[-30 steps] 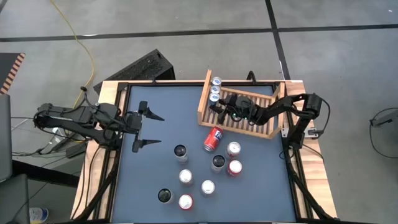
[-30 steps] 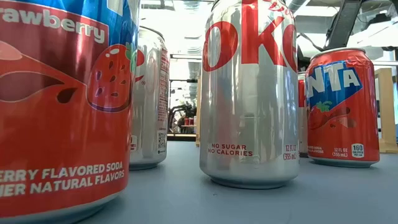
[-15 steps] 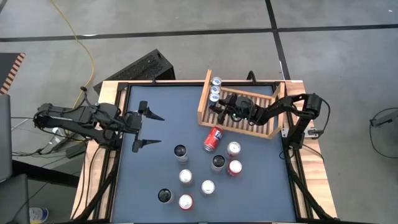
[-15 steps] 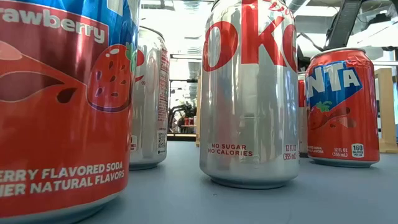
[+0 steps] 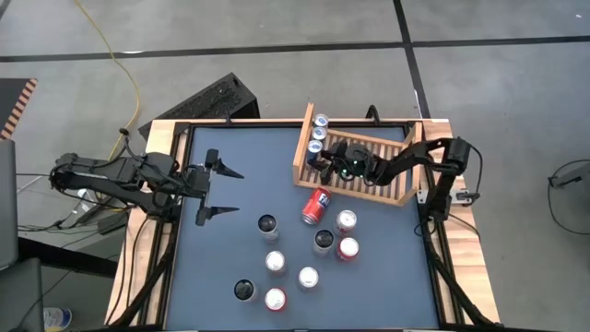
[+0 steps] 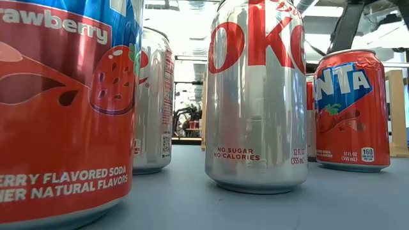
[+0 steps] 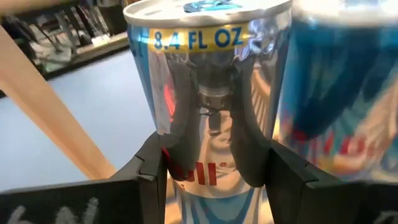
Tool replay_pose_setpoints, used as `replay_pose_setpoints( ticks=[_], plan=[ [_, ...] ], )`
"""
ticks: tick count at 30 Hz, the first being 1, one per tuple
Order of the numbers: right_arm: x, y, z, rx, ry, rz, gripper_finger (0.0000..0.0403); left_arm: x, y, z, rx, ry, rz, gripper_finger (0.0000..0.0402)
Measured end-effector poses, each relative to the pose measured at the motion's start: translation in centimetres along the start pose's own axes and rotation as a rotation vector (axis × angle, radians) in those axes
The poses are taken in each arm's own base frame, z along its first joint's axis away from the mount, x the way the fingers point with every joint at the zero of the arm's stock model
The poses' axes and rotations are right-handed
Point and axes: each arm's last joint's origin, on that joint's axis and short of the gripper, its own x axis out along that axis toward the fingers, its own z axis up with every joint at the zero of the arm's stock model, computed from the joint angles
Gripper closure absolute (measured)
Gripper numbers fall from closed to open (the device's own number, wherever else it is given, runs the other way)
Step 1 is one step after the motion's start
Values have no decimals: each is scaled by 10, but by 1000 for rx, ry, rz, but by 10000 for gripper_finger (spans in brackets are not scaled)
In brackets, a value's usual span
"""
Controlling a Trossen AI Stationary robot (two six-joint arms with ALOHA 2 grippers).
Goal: Place canned beverage on shelf
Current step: Put the blue soda can aligned with the other blue soda cans on the shelf
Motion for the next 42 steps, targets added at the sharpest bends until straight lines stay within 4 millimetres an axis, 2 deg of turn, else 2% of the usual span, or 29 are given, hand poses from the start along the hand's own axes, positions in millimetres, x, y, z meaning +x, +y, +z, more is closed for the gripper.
replay_pose_setpoints(
  ticks=[4, 10, 24, 33, 42],
  plan=[
    [7, 3, -9, 5, -24, 8, 229, 0, 0, 0, 1, 1, -5, 21],
    [6, 3, -13, 11, -66, 11, 229, 0, 0, -1, 0, 6, -7, 21],
    [5, 3, -13, 10, -70, -6, 229, 0, -1, -1, -8, 8, -10, 21],
    [-7, 6, 6, -44, -34, -19, 229, 0, -1, -1, -3, 8, -10, 21],
    [-2, 4, -3, -47, -33, -23, 229, 0, -1, -1, -10, 7, -10, 21]
  ],
)
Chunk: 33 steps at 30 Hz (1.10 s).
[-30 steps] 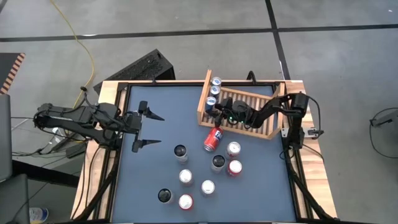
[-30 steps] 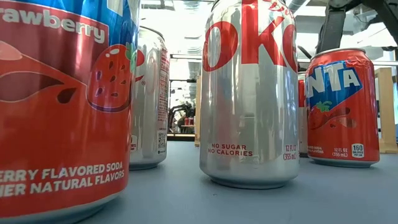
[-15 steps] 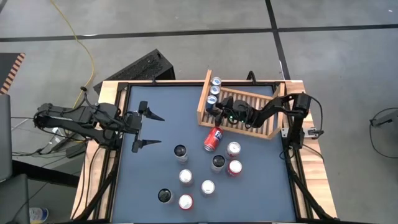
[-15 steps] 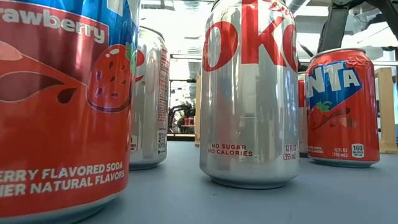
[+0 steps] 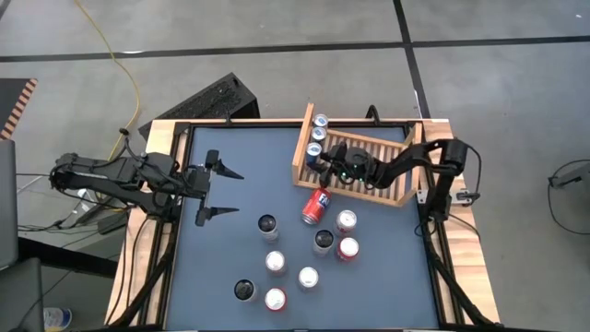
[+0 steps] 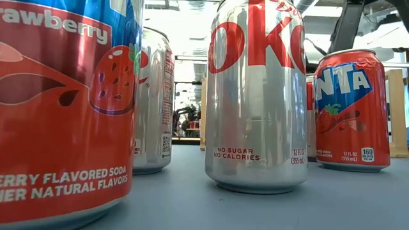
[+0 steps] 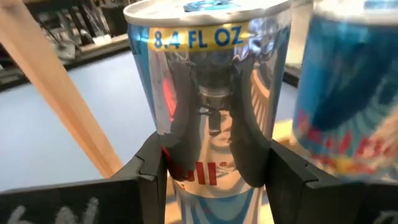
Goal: Place canned beverage on shelf
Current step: Put the blue soda can aligned with the other blue soda cans on the shelf
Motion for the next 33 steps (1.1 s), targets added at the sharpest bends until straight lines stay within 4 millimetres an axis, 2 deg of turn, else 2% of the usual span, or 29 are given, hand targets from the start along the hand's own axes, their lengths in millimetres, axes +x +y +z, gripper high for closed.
replay_pose_setpoints(
  ticks=[9, 16, 26, 33],
  plan=[
    [1, -10, 1, 7, -3, -32, 229, 0, 0, 0, -5, 0, 0, 21],
    [1, -10, 1, 8, 0, -32, 226, 0, 0, 0, -4, 0, 0, 21],
    [1, -10, -3, 41, 44, -32, 160, 0, 0, 0, 3, 0, 0, 21],
    [1, -10, -2, 42, 41, -31, 149, 0, 0, 0, 12, 0, 0, 21]
  ],
)
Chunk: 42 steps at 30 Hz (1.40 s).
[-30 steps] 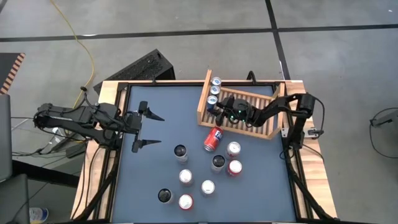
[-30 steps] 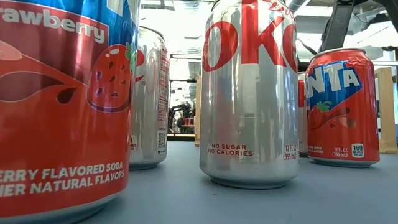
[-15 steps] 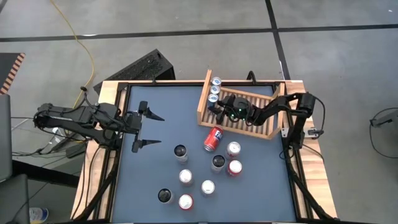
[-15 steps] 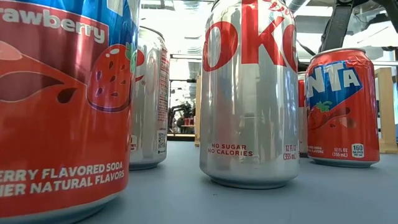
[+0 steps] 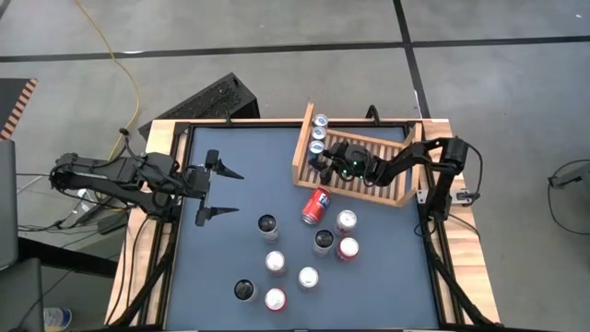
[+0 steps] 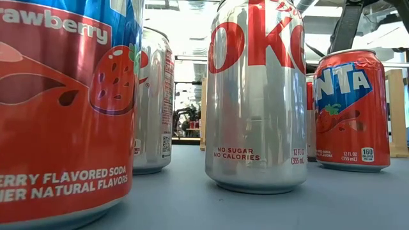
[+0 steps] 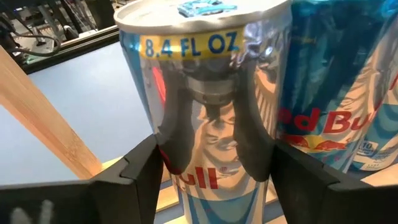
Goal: Place canned beverage on shelf
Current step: Put the blue soda can aligned with the other blue soda cans on the shelf, then put the right white and pink soda can on the shelf
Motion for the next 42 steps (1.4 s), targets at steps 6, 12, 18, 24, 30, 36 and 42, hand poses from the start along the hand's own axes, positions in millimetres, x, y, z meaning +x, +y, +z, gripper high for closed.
replay_pose_setpoints(
  ticks=[6, 12, 18, 24, 30, 36, 42],
  plan=[
    [0, 1, 0, -7, 4, 26, 148, 0, 0, 0, 0, 0, 0, 21],
    [0, 1, -2, -36, 25, 23, 146, 0, 0, 0, 0, 0, 0, 21],
    [0, 0, -6, -44, 62, 16, 128, 0, 0, 0, 0, 0, 0, 21],
    [-1, -1, -10, -39, 104, 5, 95, 0, 0, 0, 0, 0, 0, 21],
    [-1, -2, -14, -38, 146, -6, 87, 0, 0, 0, -1, 0, 0, 21],
    [-5, -2, -13, -35, 205, -21, 87, 0, 0, 0, -1, 0, 0, 21],
    [-17, -2, 1, -63, 239, -71, 87, 0, 0, 0, 0, 0, 0, 21]
  ],
)
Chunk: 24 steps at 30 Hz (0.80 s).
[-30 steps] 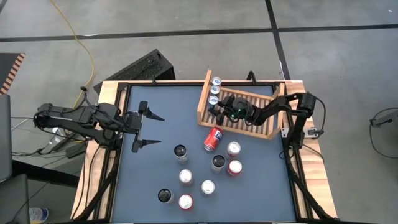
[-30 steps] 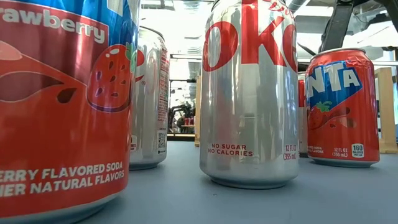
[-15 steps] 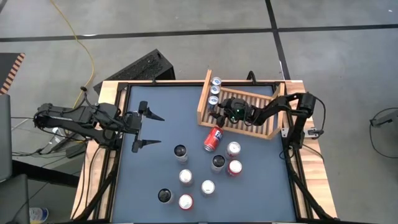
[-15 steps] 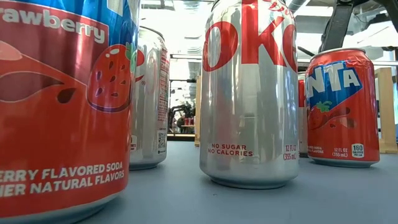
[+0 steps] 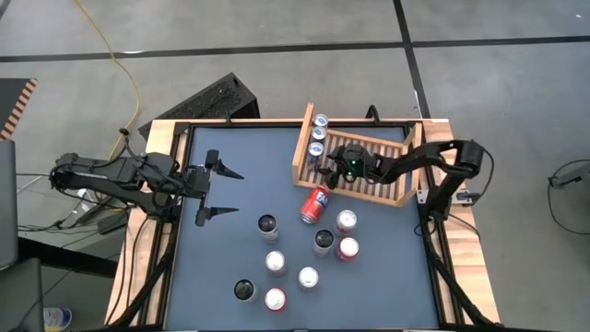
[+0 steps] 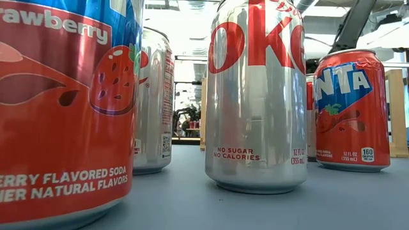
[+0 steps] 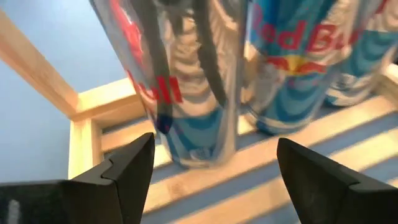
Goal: Place canned beverage on shelf
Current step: Put the right white and pink soda can on the shelf
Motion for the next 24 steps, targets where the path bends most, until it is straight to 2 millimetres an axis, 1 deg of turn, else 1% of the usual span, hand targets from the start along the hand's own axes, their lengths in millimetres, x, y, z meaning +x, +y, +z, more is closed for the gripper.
replay_pose_setpoints(
  ticks=[3, 7, 10, 13, 17, 20, 22, 24],
  plan=[
    [-11, 0, 10, -2, -14, -5, 87, 0, 0, 0, 0, 0, 0, 21],
    [-34, 0, 21, -19, 17, -14, 87, 0, 0, 0, -1, 0, 0, 21],
    [-60, -1, 31, -22, 37, -18, 87, 0, 0, 0, -1, 0, 0, 21],
    [-92, 2, 39, -19, 39, -4, 87, 0, 0, 0, -10, 0, 0, 21],
    [-137, 13, 48, -5, -13, 68, 87, 0, 0, 0, -14, 0, 0, 21],
    [-167, 26, 57, -8, -61, 155, 87, 0, 0, 0, -15, 0, 0, 21],
    [-183, 37, 62, -22, -98, 227, 87, 0, 0, 0, -15, 0, 0, 21],
    [-192, 51, 65, -52, -117, 284, 87, 0, 0, 0, -15, 0, 0, 21]
  ],
)
